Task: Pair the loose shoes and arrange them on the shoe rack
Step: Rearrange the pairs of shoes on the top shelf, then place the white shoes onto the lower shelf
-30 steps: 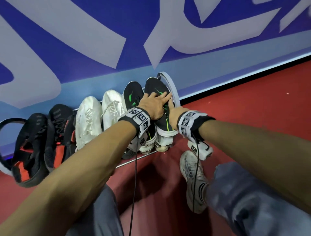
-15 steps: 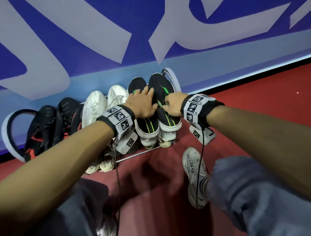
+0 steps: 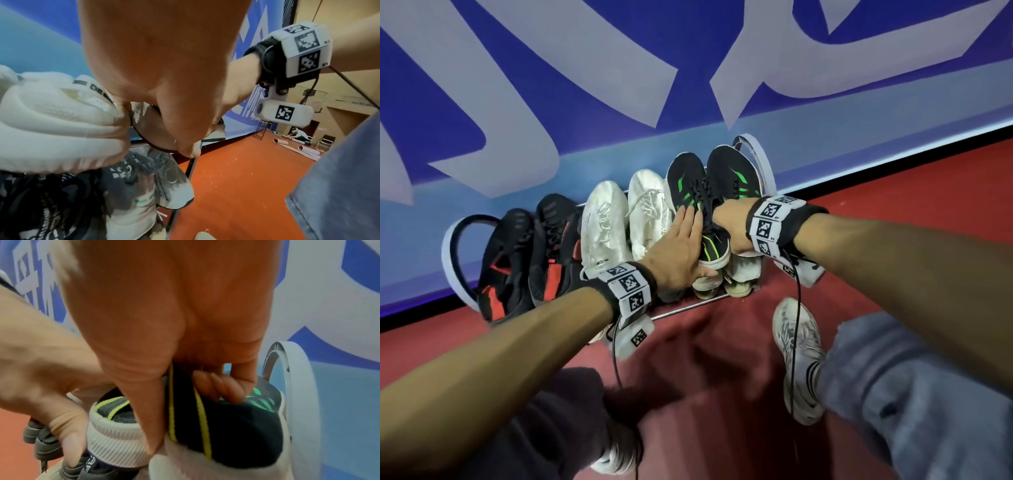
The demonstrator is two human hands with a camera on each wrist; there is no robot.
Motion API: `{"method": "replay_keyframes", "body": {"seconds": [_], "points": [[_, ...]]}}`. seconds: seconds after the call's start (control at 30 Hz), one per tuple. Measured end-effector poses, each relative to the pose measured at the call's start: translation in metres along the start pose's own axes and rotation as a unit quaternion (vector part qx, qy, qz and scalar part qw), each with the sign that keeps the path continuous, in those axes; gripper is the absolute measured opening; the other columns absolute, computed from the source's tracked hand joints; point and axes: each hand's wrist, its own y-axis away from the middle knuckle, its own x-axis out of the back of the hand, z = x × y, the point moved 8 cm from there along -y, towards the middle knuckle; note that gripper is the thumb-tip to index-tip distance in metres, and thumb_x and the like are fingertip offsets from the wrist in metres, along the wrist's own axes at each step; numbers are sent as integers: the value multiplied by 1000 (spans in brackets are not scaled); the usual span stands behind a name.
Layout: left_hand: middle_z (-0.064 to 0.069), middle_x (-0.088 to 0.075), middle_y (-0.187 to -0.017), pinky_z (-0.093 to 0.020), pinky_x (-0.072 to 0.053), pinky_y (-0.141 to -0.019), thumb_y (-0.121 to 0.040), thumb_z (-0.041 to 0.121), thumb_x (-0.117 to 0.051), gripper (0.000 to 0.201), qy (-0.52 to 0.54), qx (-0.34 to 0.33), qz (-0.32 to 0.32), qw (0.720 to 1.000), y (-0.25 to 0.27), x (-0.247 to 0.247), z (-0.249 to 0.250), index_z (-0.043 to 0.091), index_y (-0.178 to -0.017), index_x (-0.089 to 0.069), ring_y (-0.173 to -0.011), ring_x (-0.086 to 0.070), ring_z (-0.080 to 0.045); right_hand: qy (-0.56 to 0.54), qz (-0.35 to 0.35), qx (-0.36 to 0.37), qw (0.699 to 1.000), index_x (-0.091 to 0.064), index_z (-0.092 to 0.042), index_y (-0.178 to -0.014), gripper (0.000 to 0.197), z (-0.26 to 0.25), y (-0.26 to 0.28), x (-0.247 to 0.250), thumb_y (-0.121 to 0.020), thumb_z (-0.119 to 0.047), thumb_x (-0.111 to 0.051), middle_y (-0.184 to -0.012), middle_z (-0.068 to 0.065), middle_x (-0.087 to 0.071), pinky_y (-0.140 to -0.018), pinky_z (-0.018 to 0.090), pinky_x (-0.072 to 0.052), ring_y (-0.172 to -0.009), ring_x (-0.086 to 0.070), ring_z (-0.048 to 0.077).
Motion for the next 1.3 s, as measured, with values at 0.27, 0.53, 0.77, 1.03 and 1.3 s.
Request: {"method": "replay_keyframes", "body": {"seconds": [0.27, 0.53, 0.77, 1.03, 1.3], "points": [[-30, 9, -162, -41, 6, -124, -90, 68, -50, 116, 17, -3, 6, 1000, -12, 4, -3, -10, -153, 8, -151, 13, -39, 26, -9, -23, 999, -65, -8, -95, 29, 7, -11, 2, -72, -20, -77, -88, 10, -68, -56, 26, -45, -76, -65, 27], [-26, 7, -163, -34, 10, -121, -89, 64, -55, 116, 39, -8, 2, 999, -5, 11, -3, -9, -154, 7, -152, 11, -35, 11, -33, -36, 999, -65, -12, -90, 34, 7, -13, 3, -66, -27, -85, -82, 6, -68, -49, 24, -42, -70, -65, 23], [-17, -3, -166, -39, -9, -125, -78, 55, -76, 120, 29, 8, 38, 999, 9, 26, -19, 2, -158, -3, -154, -5, -31, 10, -21, -38, 999, -65, -13, -84, 30, 2, -17, 4, -65, -24, -86, -78, 5, -66, -47, 22, -41, -67, -63, 23], [-15, -12, -165, -40, -15, -122, -85, 49, -70, 102, 39, 89, 70, 993, 70, 40, -53, 4, -157, -13, -151, -14, -30, 26, 17, -49, 998, -62, -12, -84, 23, -2, -11, 5, -68, -12, -77, -81, 7, -64, -59, 30, -52, -73, -65, 30], [-12, -46, -145, -48, -43, -105, -77, 54, -74, 92, 114, 201, 62, 971, 150, 35, -106, 9, -147, -35, -130, -47, -36, 83, -26, -29, 996, -61, -9, -88, 34, -23, -6, 20, -62, -19, -81, -78, 9, -64, -52, 26, -49, -67, -63, 26]]}}
